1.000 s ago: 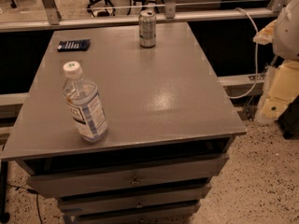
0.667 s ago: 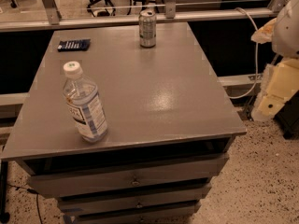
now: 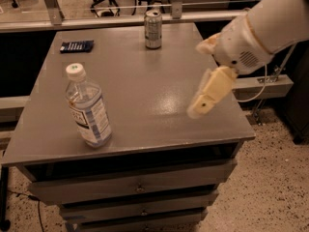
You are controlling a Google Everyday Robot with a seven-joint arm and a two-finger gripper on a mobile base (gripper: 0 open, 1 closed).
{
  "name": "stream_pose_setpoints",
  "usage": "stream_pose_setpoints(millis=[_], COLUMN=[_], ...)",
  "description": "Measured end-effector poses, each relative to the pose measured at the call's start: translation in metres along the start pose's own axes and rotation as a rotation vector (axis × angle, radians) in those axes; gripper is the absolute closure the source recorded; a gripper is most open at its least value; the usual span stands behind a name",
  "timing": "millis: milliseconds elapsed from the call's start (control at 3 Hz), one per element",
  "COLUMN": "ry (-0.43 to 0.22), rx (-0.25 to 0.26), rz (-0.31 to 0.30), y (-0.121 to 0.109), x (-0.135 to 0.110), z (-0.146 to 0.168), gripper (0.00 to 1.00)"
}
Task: Knock blue plastic bottle over
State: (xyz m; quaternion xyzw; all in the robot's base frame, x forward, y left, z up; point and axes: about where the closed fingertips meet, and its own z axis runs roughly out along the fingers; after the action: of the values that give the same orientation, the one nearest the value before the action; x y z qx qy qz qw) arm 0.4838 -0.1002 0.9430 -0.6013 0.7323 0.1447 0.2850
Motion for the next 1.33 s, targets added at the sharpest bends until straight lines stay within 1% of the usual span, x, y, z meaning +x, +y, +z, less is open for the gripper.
stream_pose_setpoints(millis=[333,667,1000,1333], ry=[-0.238,-0.326,-0.323,-0.361], rx=[-0.089,-0.129,-0.128,-0.138], rz=[-0.007,0.003,0.004,-0.018], y=[0.013,0.025,0.024,0.03], x=[-0.063,-0.094,-0.093,-0.094], z=[0.044,0.042,0.041,0.054], gripper=[0.0,0.0,0.0,0.0])
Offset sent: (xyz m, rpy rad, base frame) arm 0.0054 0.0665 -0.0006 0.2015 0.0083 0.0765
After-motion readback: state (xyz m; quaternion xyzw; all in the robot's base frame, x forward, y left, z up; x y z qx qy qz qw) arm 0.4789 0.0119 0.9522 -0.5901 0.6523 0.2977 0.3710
